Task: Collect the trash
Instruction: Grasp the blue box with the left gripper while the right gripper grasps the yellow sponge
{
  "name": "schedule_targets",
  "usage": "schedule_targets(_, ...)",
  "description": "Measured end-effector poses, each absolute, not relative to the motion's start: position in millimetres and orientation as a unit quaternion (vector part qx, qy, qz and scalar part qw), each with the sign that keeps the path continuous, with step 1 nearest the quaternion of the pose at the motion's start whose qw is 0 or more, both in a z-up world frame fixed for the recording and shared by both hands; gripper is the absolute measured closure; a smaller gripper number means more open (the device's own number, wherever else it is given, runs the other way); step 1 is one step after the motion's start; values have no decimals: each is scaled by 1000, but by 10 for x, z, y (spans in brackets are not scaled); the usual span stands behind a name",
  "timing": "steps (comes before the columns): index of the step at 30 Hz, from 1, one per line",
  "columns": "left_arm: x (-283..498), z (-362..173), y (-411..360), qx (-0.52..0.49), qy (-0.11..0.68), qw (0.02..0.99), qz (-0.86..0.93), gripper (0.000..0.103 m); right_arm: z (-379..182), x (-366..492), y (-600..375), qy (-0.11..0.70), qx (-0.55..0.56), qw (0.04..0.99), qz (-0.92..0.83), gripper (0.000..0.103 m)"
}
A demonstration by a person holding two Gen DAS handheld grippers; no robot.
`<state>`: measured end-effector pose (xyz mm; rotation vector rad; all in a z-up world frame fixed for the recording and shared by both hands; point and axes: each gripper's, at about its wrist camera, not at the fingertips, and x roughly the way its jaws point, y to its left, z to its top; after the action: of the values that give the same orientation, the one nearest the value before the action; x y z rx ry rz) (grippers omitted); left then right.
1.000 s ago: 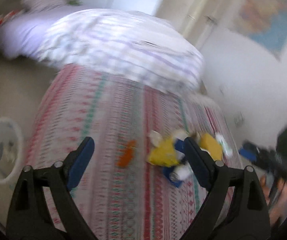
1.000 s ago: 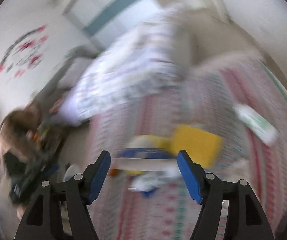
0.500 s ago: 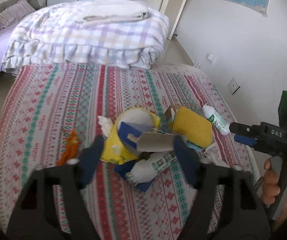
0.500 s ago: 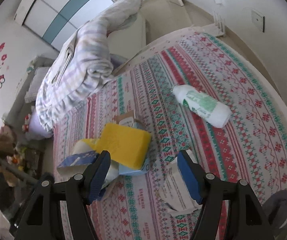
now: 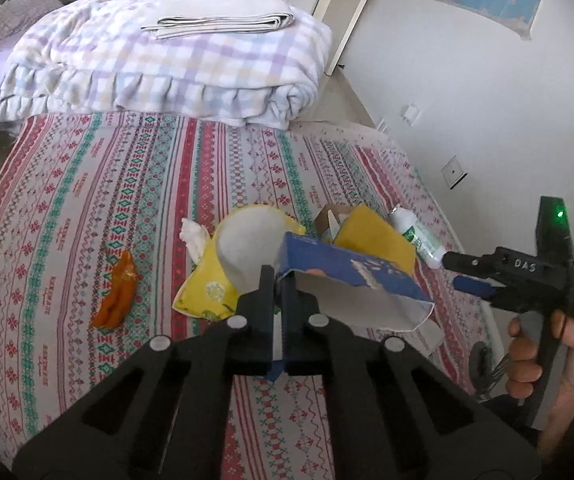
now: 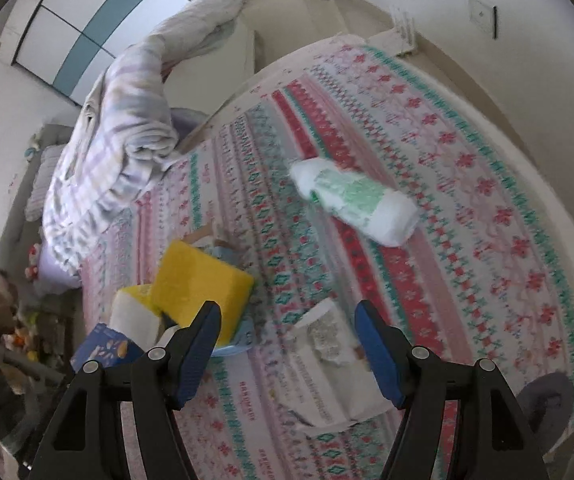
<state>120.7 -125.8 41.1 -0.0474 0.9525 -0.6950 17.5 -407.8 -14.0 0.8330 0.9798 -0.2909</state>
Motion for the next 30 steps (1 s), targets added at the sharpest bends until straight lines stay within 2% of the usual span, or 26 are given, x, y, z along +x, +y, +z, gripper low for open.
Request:
schedule_targets(11, 1276, 461, -870, -66, 476, 827, -291, 100, -326, 359, -4016, 455, 466, 754, -87, 32)
schedule_targets(23, 1350, 580, -490, -97, 467, 839, -260, 100, -544, 572, -3934, 468, 499, 723, -94, 33)
schedule_targets(25, 1374, 584, -424, -102, 468, 841, -253, 100, -529, 581, -3916, 461, 498, 729, -93, 47)
schedule_targets(26, 1389, 591, -389, -105, 467, 842, -250, 100, -501, 576, -3903, 454, 495, 735, -90, 70)
schedule_targets(30, 1434, 627, -200, -113, 459, 851, -228, 100, -300, 510, -3860, 423, 468, 771, -90, 77)
